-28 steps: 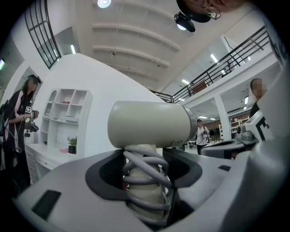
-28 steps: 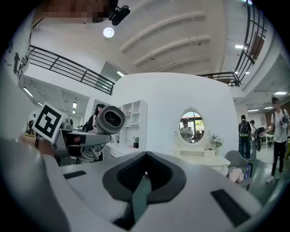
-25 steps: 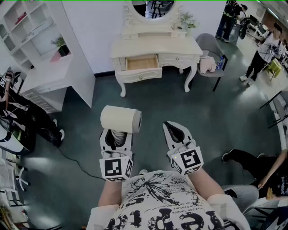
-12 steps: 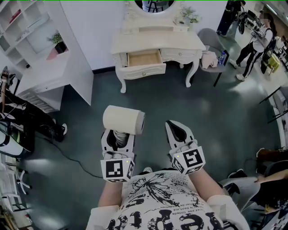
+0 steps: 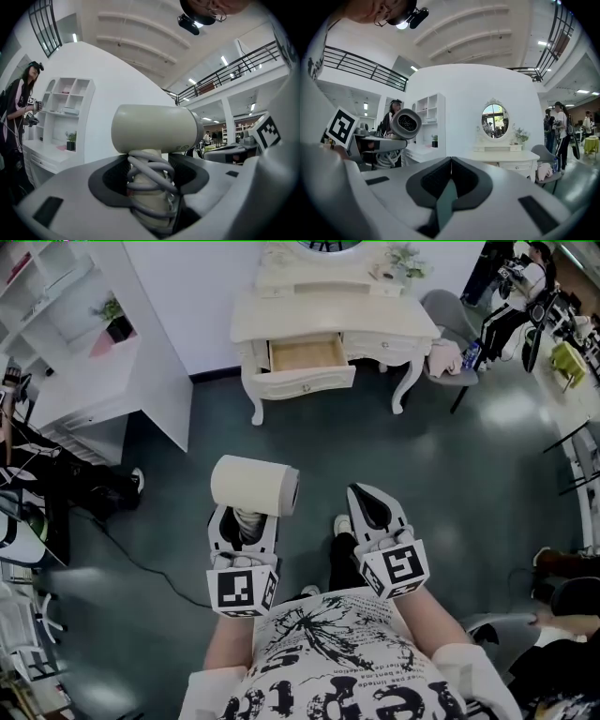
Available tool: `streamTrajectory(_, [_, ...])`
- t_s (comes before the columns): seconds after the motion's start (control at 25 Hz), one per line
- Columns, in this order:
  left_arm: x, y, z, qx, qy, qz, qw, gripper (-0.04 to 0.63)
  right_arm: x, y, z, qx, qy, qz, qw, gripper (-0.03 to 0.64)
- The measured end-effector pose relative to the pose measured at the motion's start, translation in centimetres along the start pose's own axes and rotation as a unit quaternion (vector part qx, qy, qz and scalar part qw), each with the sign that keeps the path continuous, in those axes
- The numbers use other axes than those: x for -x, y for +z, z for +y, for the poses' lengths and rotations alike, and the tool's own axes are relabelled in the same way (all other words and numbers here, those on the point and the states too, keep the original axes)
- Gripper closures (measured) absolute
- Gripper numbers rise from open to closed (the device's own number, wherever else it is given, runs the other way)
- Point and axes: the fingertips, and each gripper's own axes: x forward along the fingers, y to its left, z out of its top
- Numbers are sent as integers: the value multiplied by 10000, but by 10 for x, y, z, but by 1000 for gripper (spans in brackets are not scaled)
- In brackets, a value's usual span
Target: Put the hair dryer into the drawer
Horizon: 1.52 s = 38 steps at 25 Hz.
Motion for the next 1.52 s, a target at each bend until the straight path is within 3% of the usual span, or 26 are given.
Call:
streamTrajectory(0.32, [-95, -1, 19, -32, 350, 128, 9993, 331, -85, 9, -67, -23, 296, -9, 9996, 600])
streamTrajectory(0.8, [-295, 11, 22, -45, 534, 171, 9984, 331, -224, 37, -207, 125, 613, 29, 9980, 600])
streamTrajectory(1.16, [-407, -3, 50, -20, 220, 466, 9987, 331, -306, 31, -270, -29, 346, 243, 9991, 600])
streamTrajectory(1.52, [-539, -8, 110, -181, -506, 657, 9964, 331, -426, 47, -313, -167, -204, 217, 9994, 600])
